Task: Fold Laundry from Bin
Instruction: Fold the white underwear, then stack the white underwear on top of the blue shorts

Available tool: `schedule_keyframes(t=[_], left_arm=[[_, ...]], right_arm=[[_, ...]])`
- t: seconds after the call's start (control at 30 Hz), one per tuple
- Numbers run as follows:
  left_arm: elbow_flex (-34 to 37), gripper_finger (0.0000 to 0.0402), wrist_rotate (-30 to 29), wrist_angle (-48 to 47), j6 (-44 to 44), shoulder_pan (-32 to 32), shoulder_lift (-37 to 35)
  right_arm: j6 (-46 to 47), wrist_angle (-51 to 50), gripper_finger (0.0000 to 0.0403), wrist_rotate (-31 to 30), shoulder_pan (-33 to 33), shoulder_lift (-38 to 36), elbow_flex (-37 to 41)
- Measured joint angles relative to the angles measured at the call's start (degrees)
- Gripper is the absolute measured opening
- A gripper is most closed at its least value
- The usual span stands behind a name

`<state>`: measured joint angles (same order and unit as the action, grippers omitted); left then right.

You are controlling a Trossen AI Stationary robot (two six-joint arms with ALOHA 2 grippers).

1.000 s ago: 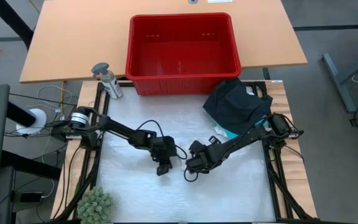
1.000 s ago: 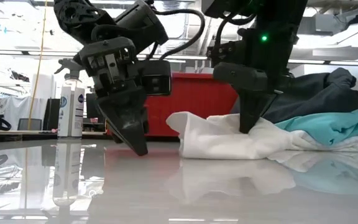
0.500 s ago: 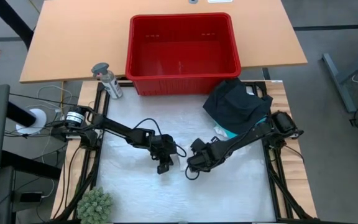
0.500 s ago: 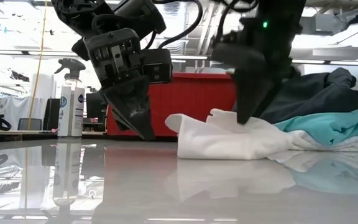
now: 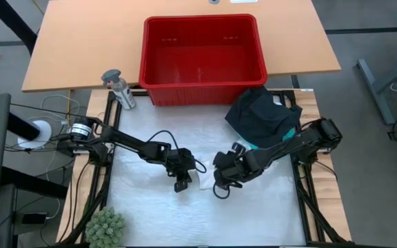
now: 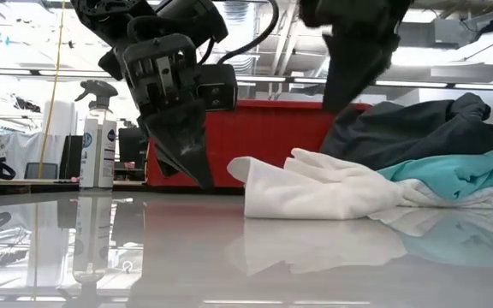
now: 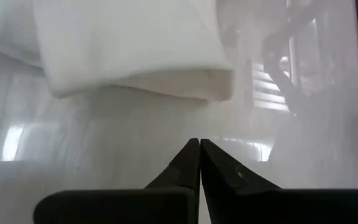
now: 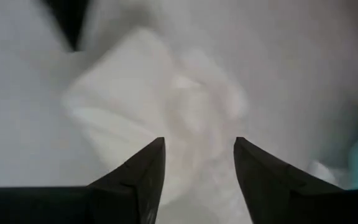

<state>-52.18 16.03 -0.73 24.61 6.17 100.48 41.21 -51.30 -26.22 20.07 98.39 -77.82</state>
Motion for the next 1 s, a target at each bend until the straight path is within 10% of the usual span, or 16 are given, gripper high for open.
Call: schedule_keyframes(t=[0.7, 1.0], left_arm=[[-0.09, 0.0000, -5.58, -1.61, -1.46, 0.00, -3.95], [-0.09, 0.0000, -7.13, -1.55, -1.85, 0.00, -3.93]], right_arm=[[-8.13, 16.69, 0.0267, 11.15, -7.78, 2.30, 9.11], [-11.93, 18.97, 0.0170, 11.37, -9.43, 2.32, 9.53]])
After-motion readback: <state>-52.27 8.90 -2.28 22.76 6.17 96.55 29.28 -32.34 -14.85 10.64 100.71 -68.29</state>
